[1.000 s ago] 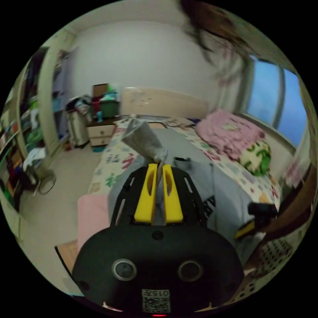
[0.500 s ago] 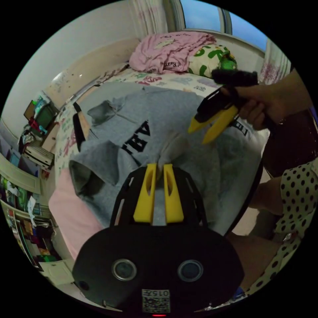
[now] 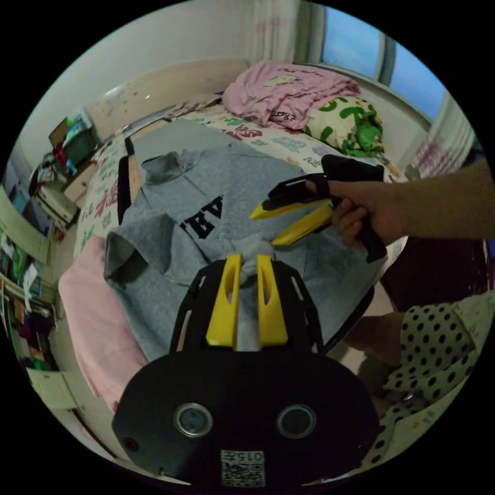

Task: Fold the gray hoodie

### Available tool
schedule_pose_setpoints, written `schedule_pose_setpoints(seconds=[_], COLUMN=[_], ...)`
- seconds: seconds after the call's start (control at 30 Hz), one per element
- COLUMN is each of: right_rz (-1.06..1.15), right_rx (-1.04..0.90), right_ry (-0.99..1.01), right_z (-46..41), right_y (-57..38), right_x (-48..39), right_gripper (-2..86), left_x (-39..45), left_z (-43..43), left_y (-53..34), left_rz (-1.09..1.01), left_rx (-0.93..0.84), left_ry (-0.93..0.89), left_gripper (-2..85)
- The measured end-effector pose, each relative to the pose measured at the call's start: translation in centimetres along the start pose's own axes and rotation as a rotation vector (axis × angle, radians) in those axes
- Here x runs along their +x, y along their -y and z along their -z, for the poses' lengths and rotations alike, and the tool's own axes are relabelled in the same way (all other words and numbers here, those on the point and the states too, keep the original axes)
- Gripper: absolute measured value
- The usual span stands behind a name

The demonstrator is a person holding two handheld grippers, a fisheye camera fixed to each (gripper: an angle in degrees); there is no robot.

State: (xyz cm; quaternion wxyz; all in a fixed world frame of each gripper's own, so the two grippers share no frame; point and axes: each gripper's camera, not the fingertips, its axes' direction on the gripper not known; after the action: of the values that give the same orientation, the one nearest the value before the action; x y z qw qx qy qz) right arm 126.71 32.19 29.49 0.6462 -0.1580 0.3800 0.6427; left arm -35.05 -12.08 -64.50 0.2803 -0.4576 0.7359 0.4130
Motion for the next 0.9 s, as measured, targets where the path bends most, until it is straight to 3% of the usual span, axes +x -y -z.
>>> schedule_pose_setpoints(seconds=[0.07,0.23,0.4,0.63,0.77,0.9], right_rz=[0.021,-0.008,0.032,0.216,0.221,0.219], right_rx=[0.001,-0.172,-0.130,0.003,0.001,-0.027], right_ry=[-0.082,-0.075,0.081,-0.195,-0.223,-0.289], right_z=[0.0,-3.0,-0.1,6.9,6.7,5.0], right_y=[-0.4,-0.1,-2.2,-8.1,-10.6,-13.7], right_x=[-0.3,0.0,-1.6,-6.5,-7.3,-7.5], right_gripper=[14.2,5.9,2.4,1.3,1.2,0.9], left_x=[-1.8,-5.9,-12.1,-22.1,-25.8,-26.1], left_z=[-0.8,-2.6,-3.2,-7.5,-12.7,-15.8], left_y=[-1.7,-6.0,-10.8,-21.1,-28.6,-32.5], left_rz=[0.102,0.285,0.500,0.924,1.311,1.467], left_rx=[-0.032,-0.069,-0.018,0.106,0.243,0.263], left_ry=[-0.033,-0.082,-0.127,-0.210,-0.325,-0.294], left_gripper=[6.1,6.6,7.1,10.9,13.5,11.2])
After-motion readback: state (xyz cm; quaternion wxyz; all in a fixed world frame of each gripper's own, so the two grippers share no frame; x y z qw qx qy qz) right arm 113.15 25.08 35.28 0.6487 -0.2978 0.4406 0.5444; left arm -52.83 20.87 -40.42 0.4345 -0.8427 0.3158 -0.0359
